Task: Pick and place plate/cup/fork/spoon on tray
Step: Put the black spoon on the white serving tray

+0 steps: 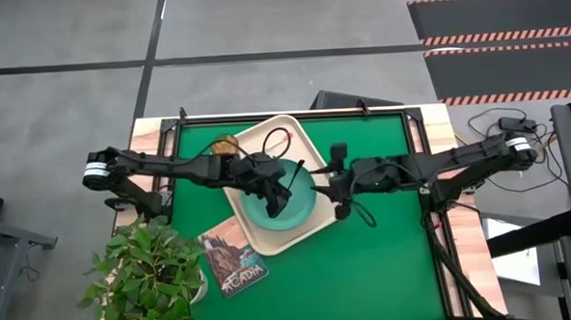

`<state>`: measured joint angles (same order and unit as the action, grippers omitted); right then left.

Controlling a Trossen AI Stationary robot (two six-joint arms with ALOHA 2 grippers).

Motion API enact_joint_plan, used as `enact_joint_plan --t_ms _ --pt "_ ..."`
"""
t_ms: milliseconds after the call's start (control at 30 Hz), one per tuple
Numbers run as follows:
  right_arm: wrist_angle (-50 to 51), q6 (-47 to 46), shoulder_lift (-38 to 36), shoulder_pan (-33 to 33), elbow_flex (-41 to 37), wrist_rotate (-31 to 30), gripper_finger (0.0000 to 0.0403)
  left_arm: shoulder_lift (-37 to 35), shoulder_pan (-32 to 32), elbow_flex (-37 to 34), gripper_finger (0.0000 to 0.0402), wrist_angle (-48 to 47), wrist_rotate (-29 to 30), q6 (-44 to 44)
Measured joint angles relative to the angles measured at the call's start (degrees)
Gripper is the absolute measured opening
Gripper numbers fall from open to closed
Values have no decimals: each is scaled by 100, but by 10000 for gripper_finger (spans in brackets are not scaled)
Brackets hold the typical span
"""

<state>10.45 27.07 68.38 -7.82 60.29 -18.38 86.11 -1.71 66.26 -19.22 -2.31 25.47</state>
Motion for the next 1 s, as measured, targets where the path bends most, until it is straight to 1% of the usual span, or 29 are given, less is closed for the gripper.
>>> enact_joint_plan --t_ms 67,200,367,500,700,867,1000 --pt "719 637 199 -33 442 170 165 0 -18 -7 0 -14 -109 216" --pt "1246 1683 708 -94 1136 256 158 0 -22 -4 0 -110 -251 513" --pt "1640 2534 1449 -76 1791 228 151 33 -18 -5 0 -134 -834 861" --pt "1886 2950 1945 -82 2177 82 148 22 -18 -7 0 -140 -1073 936" --pt "2149 3385 2491 -76 2574 -687 145 0 -9 -7 0 -227 -1259 1061" --pt "2426 3588 2690 -80 2733 -718 129 0 -11 -7 0 -472 -1285 1066" --pt "2468 3600 2710 -80 2751 -718 99 0 -18 -7 0 -488 -1368 1041"
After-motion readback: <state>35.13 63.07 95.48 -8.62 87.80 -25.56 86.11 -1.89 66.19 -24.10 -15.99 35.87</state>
